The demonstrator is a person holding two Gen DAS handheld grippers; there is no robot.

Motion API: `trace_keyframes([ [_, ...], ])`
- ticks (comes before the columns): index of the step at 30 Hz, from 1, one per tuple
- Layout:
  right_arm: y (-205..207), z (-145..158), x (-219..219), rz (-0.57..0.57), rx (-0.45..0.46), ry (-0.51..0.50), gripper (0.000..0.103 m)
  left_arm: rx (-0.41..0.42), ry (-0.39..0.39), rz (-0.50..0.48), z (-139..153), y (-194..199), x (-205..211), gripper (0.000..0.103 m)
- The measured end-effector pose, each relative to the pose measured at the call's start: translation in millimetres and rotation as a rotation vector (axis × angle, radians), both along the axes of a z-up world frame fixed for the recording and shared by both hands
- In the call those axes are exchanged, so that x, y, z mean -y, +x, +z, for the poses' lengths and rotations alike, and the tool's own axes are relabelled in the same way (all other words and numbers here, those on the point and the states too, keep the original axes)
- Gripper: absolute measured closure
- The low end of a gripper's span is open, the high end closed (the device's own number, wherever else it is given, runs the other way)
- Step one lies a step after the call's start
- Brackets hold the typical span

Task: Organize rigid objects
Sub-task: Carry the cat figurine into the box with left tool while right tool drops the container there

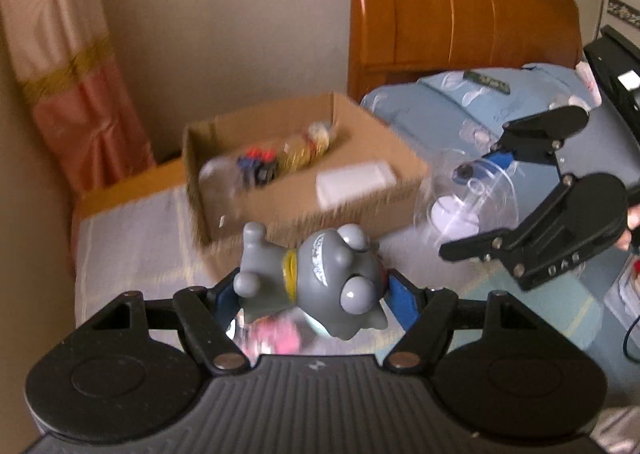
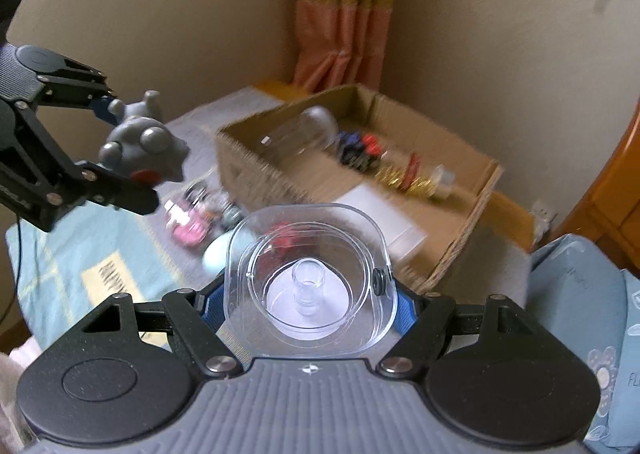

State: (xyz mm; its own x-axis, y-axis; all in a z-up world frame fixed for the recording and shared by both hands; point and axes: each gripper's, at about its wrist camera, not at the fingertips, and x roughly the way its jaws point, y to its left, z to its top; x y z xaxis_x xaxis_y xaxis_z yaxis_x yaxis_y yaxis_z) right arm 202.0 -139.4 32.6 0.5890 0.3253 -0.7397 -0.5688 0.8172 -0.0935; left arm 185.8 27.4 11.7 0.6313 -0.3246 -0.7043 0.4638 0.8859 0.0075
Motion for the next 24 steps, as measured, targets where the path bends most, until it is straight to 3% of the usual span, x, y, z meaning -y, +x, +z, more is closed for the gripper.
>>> trace_keyframes([
  [12,47.2,27.0,15.1,-0.082,0.054,0.014,0.022,0.013,-0.002,-0.02,-0.8,79.0,31.5,0.027],
  [14,53.3,28.2,15.6,-0.09,0.056,0.017,0.022,0.016,-0.007,-0.003,-5.7,87.5,32.4,0.005],
  [24,90.4,23.5,14.6,-0.143,0.024,0.028,0.022,0.003,-0.045,0.055,-16.7,73.1,12.6,0.004],
])
